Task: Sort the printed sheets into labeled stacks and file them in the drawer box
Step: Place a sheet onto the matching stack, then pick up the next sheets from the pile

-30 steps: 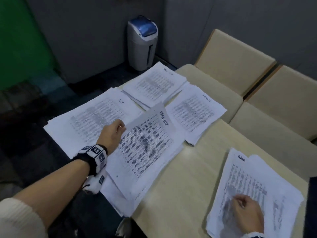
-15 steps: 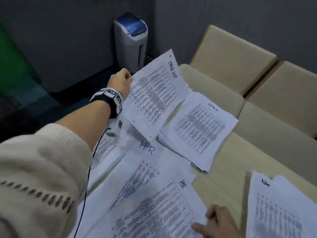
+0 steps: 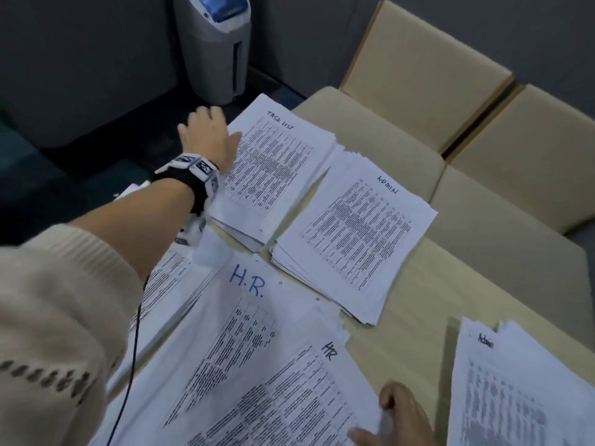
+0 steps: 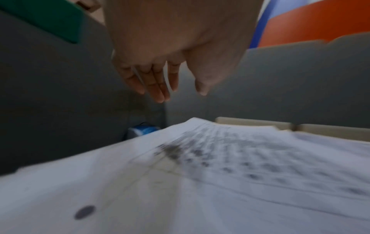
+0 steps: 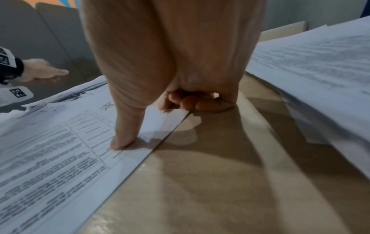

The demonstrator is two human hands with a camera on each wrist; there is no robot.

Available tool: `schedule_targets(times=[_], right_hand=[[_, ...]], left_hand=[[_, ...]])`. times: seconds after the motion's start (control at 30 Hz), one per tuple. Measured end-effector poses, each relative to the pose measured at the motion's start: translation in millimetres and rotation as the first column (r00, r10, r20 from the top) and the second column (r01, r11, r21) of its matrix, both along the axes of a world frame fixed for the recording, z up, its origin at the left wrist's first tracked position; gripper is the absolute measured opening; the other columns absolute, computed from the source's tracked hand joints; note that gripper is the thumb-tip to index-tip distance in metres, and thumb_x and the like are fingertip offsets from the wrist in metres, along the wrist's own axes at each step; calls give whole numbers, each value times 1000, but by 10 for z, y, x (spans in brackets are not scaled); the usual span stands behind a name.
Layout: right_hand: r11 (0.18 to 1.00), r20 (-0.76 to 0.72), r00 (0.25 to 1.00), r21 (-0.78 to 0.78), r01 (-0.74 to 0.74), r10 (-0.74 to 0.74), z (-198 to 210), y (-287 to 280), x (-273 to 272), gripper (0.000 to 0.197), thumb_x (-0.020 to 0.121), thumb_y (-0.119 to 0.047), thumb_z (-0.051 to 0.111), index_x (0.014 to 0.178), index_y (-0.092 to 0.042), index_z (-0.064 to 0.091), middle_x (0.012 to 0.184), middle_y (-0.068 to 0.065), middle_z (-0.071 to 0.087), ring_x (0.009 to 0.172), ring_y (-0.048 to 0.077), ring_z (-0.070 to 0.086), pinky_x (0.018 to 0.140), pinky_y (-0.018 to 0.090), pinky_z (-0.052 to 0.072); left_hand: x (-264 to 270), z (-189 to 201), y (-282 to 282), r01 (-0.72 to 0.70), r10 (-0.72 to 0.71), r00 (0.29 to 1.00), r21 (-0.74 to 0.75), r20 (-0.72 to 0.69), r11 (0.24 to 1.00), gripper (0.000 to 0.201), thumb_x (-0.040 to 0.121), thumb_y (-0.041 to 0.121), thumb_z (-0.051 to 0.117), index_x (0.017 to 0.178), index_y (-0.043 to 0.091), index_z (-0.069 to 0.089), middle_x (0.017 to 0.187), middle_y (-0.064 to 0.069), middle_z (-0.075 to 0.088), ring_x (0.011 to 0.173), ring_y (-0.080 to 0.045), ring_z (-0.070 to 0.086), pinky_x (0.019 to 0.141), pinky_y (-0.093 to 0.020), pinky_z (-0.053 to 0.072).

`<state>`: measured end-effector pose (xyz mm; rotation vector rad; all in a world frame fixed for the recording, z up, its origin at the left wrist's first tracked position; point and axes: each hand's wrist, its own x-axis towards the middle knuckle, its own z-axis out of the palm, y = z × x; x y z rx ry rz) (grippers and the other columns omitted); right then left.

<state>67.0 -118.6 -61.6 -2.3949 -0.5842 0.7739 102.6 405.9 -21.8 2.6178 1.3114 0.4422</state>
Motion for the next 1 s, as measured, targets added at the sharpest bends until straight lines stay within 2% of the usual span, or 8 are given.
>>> schedule_targets(times=[0.1,0.2,0.33,0.43,0.63,0.77,0.87,1.0], right_hand=[[997,-79,997,-76,-27,21,-30,-17,34,76,44,-77,79,95,-36,40,86,-4,51,75,8,53,68,24,39],[992,-88,995,-121,30,-41,-33,30,-15,72,52,-68,79,102,-37,38,100,-9,60,90,15,61,74,33,49],[981,-77,993,-181,74,-89,-44,93,-23,48,68,-51,82,96,-28,51,98,-1,62,86,18,61,75,37,52],[985,-12,998,-159,61,-63,-16,178,-83,42,68,-46,81,96,-26,57,98,1,56,90,20,57,83,40,51],[950,51,954,119,289,-297,275,158,-149,39,81,-24,77,111,-22,53,103,-1,53,93,18,56,85,34,47],[887,68,890,149,437,-451,397,-323,-28,31,87,-21,72,113,-16,55,104,6,61,92,21,58,79,28,39],[824,135,814,125,552,-565,418,-812,135,28,86,-19,71,111,-15,57,104,9,63,95,27,59,80,29,39],[753,185,736,41,656,-651,388,-1427,366,27,84,-23,71,106,-16,58,109,13,63,97,31,59,88,37,47]], left_hand=[[-208,141,-601,281,-275,959,-109,71,953,25,98,40,51,94,16,55,100,-9,60,96,-33,58,79,-41,43],[-623,154,-1415,500,-528,849,-314,-7,807,33,100,43,48,80,18,55,79,-1,61,78,-26,61,63,-31,39],[-1179,-76,-2282,478,-639,745,-515,-190,711,46,92,59,54,98,14,59,94,-4,66,86,-27,63,70,-34,48],[-1438,-208,-2578,384,-622,737,-595,-264,707,48,95,45,58,125,9,48,118,-10,60,102,-30,60,80,-37,48],[-1794,-142,-2306,162,-323,920,-536,-222,829,22,99,33,51,106,13,57,105,-8,63,92,-28,62,79,-37,52],[-1873,-90,-2166,77,-194,920,-327,-342,942,30,94,30,58,112,7,54,111,-11,59,98,-28,58,83,-40,51],[-1664,-11,-2456,106,-139,960,-144,-244,984,47,83,20,68,121,0,48,123,-20,47,110,-35,46,88,-45,42],[-1110,178,-3260,325,-330,944,-195,5,925,46,86,26,67,123,7,49,124,-13,45,113,-32,46,88,-43,39]])
